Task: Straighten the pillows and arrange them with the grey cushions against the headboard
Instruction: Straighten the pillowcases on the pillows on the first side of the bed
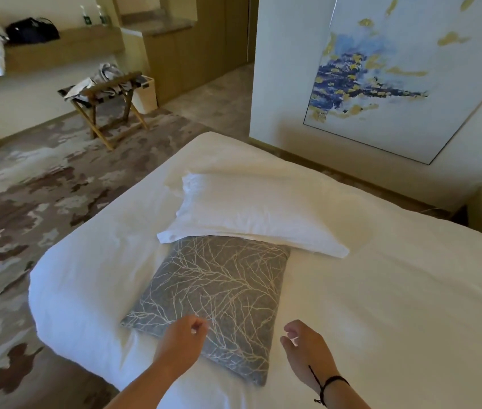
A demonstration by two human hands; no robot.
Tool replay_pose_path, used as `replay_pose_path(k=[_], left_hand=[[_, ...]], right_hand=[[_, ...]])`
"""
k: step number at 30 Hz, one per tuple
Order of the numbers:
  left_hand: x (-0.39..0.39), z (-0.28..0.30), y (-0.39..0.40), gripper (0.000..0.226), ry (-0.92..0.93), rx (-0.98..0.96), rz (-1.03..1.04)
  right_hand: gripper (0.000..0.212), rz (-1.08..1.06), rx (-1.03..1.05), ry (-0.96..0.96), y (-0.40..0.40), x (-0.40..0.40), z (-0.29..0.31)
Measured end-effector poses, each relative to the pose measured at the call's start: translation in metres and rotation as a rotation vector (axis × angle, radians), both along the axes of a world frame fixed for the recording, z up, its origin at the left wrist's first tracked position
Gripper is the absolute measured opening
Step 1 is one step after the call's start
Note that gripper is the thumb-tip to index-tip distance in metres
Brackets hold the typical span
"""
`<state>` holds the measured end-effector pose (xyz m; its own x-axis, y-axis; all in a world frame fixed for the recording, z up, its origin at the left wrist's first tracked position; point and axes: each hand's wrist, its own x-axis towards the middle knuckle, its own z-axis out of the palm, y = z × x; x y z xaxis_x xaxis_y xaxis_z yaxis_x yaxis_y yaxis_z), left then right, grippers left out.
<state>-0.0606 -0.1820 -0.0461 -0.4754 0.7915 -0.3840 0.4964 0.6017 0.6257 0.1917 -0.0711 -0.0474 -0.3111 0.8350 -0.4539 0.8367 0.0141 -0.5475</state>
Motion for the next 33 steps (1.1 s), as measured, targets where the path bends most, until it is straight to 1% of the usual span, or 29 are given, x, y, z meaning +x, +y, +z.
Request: replay_pose_path(k=[2, 5, 9, 12, 16, 19, 21, 25, 28, 29, 31, 33], left_hand=[[-0.01, 0.0, 0.008, 0.018, 0.043, -0.022, 0.027], [-0.025, 0.0, 0.032, 0.021, 0.096, -0.03, 0.022], [-0.027, -0.003, 0.079, 0.01, 0.046, -0.027, 0.004], [-0.026, -0.018, 0.127, 0.02, 0.081, 0.037, -0.075], [-0.015, -0.051, 0.201, 0.038, 0.115, 0.054, -0.191], [-0.013, -0.078, 0.252, 0.052, 0.238, 0.022, -0.31], [-0.022, -0.096, 0.289, 0.058, 0.321, 0.046, -0.368], [-0.058, -0.138, 0.371, 0.072, 0.651, 0.088, -0.54], [-0.085, -0.175, 0.423, 0.096, 0.836, -0.009, -0.638], [-0.094, -0.187, 0.436, 0.103, 0.875, -0.035, -0.653], [-0.108, -0.208, 0.454, 0.114, 0.921, -0.026, -0.662], [-0.114, -0.224, 0.465, 0.122, 0.952, 0.014, -0.65]], right_hand=[[0.009, 0.017, -0.008, 0.009, 0.017, -0.007, -0.012], [0.011, 0.024, -0.025, 0.011, 0.044, -0.014, -0.026], [0.015, -0.008, -0.052, -0.003, 0.073, -0.008, -0.036], [0.025, -0.021, -0.037, -0.054, 0.1, 0.0, -0.043], [0.028, -0.069, 0.001, -0.149, 0.151, 0.016, -0.062], [0.032, -0.096, 0.035, -0.207, 0.196, 0.021, -0.084], [0.038, -0.092, 0.063, -0.239, 0.232, 0.021, -0.102], [0.057, -0.069, 0.165, -0.276, 0.31, 0.01, -0.141], [0.07, -0.039, 0.25, -0.302, 0.364, -0.001, -0.171], [0.073, -0.046, 0.275, -0.294, 0.38, -0.005, -0.18], [0.083, -0.083, 0.313, -0.279, 0.408, -0.012, -0.198], [0.1, -0.12, 0.326, -0.341, 0.43, -0.016, -0.213]])
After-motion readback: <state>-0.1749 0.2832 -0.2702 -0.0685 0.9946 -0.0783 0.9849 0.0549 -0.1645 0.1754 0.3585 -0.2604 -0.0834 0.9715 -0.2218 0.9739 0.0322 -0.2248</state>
